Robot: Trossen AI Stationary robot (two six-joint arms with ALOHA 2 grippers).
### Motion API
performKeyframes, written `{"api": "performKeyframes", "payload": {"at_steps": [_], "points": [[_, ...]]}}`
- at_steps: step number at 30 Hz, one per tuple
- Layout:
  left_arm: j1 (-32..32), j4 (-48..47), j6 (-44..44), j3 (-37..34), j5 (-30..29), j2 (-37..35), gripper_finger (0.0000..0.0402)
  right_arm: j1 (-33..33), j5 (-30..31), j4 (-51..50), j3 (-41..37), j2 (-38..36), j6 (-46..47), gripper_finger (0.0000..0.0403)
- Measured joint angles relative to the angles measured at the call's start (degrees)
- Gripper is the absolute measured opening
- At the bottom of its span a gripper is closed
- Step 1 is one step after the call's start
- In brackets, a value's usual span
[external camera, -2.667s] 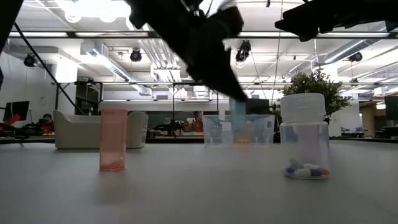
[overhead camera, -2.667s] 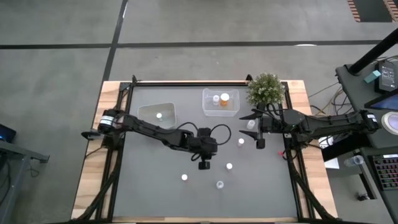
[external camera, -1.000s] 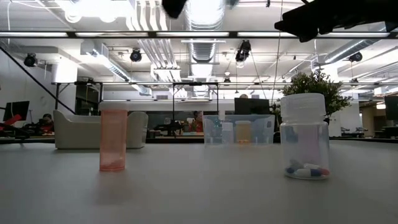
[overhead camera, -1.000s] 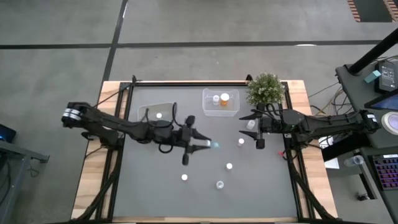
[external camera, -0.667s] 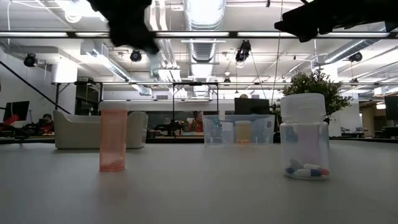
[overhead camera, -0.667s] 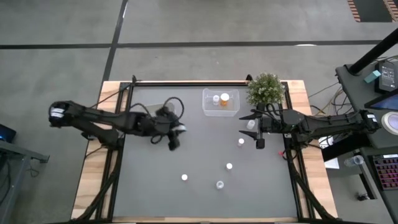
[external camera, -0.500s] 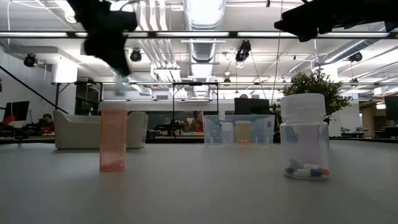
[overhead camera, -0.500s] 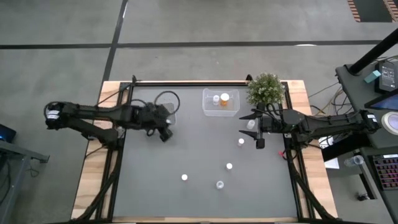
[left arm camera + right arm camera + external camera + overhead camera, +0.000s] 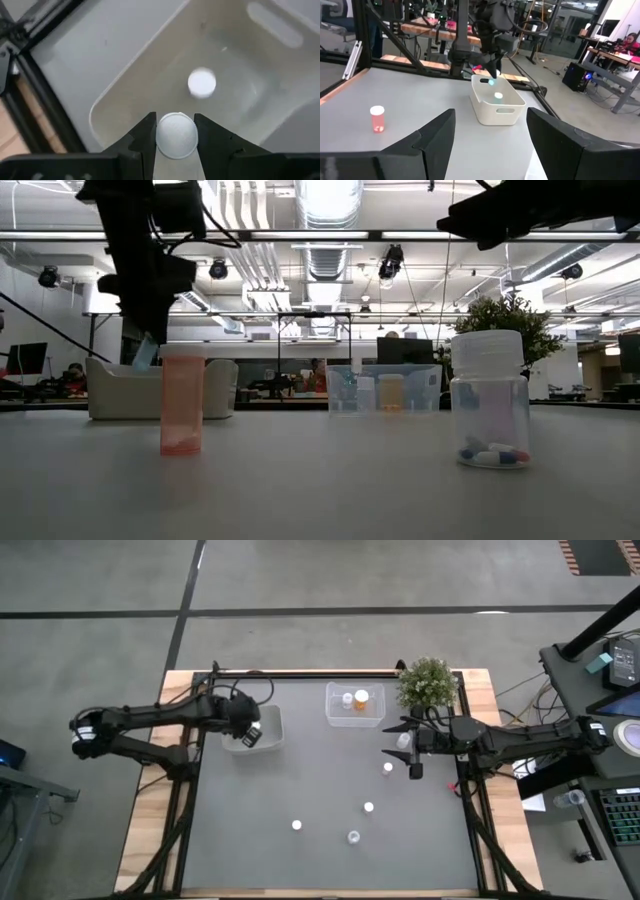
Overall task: Pick and place medicine bottles into bin by pill shape (circle, oval)
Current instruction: Put the small blue pill bottle into the gray bin
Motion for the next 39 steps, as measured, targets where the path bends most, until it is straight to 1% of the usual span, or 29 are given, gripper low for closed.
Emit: {"api": "performKeyframes", "payload": {"at_steps": [9,11,17,24,30,39], "points": [[2.23,11.12,-0.18,-5.82,-0.6,-0.15,0.0097,0.02,0.0,0.21,0.0,0.51,0.0,0.0237],[2.27,13.38,-1.01,-7.03,-1.67,-0.15,0.0097,0.01,0.0,0.19,0.0,0.55,0.02,0.0237],[2.34,14.41,-4.67,-9.31,-5.14,-0.13,0.0097,0.01,0.0,-0.03,0.0,0.55,0.07,0.0237],[2.31,18.38,-8.97,-12.22,-6.02,-0.17,0.0097,0.0,0.0,-0.03,0.0,0.57,0.06,0.0237],[2.31,22.26,-9.22,-14.1,-7.0,-0.11,0.0097,0.01,-0.01,-0.03,0.0,0.57,0.02,0.0237],[2.31,23.84,-9.28,-16.02,-7.57,-0.11,0.0123,0.0,0.0,-0.05,0.0,0.57,0.02,0.0237]]}}
